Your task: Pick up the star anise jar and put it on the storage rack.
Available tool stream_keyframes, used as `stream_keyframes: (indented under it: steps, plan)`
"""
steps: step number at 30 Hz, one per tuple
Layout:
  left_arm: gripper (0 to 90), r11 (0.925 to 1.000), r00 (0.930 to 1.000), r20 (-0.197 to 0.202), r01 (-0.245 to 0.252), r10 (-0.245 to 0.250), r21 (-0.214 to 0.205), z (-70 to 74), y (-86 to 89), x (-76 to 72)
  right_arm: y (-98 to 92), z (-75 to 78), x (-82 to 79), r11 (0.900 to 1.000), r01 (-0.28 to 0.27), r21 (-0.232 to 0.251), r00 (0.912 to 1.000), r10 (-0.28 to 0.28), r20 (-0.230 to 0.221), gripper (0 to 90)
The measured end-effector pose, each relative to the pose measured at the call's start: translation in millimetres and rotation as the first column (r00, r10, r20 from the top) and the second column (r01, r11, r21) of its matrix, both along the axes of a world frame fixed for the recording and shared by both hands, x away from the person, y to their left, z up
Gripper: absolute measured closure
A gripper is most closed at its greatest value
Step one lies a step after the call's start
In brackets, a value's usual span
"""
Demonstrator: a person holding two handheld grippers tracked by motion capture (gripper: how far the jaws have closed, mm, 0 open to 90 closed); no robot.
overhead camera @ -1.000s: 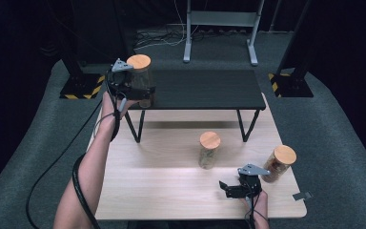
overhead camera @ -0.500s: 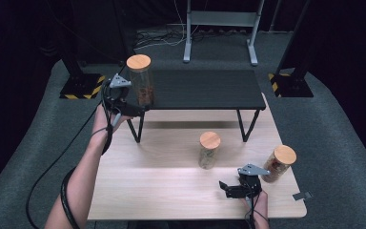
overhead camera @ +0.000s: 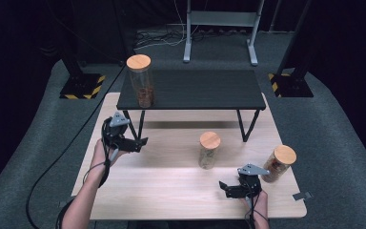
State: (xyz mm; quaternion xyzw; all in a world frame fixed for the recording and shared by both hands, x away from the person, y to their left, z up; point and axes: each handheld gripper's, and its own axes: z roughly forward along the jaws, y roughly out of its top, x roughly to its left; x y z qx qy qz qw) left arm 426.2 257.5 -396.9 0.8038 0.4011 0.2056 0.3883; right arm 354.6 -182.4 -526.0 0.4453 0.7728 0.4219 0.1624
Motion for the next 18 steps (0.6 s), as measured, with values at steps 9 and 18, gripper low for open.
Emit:
stream_keyframes:
  steps: [9,18]
  plan:
    - [0.0,0.9979,0.9910,-0.130,-0.039,0.032,-0.052,-69.3,18.2,-29.9,0.3,0.0,0.0,1.0000,-0.001,-0.006,1.0000,0.001,0.000,1.8]
    - [0.0,0.9945,0.9810,-0.166,-0.104,0.100,-0.013,-110.2,26.3,-61.4,0.0,0.1,-0.3,1.0000,0.003,-0.002,1.0000,-0.003,0.003,1.9]
